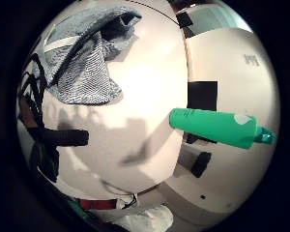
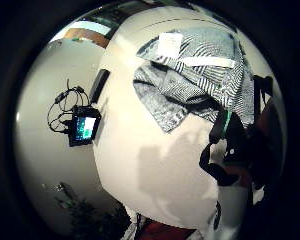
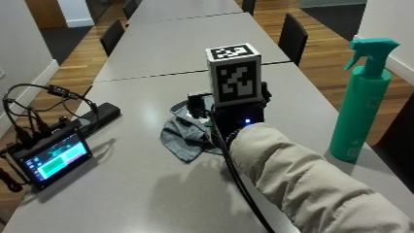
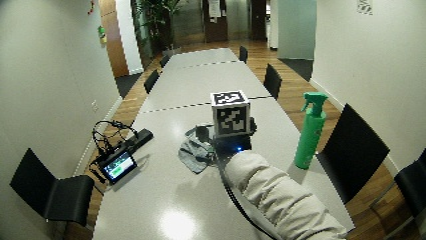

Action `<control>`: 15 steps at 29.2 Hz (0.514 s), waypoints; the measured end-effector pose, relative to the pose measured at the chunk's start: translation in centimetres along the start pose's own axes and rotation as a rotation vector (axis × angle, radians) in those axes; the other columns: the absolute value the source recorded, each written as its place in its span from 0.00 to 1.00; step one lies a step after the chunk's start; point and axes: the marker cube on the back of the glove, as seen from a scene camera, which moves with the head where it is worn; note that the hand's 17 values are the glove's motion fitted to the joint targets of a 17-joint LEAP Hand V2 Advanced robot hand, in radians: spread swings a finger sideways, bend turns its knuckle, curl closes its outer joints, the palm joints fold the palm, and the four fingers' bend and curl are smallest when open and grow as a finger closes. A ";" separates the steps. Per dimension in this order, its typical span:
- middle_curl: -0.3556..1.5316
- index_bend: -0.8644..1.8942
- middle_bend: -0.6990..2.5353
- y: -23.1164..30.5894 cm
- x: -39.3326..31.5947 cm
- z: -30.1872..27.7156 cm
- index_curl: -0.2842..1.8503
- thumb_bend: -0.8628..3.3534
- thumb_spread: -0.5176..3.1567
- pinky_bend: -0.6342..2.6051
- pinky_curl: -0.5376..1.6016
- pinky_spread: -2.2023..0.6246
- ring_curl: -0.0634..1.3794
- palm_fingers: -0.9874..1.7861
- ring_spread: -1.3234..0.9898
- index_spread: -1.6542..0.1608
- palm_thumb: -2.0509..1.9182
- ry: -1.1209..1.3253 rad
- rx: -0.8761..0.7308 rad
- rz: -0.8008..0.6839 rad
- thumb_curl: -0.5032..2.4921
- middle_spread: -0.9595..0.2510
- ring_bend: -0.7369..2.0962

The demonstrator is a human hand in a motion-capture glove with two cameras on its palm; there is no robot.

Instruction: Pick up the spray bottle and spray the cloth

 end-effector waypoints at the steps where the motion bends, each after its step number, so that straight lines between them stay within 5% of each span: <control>1: 0.24 0.41 0.37 0.0 0.0 0.0 0.16 0.31 0.22 0.39 0.30 0.74 0.13 0.96 0.54 0.86 0.68 0.000 -0.001 0.000 0.22 0.75 0.49; 15: 0.36 0.45 0.44 1.0 -1.6 0.4 0.28 0.30 0.33 0.47 0.42 0.71 0.31 0.87 0.52 0.81 0.72 -0.003 -0.040 -0.021 0.27 0.72 0.57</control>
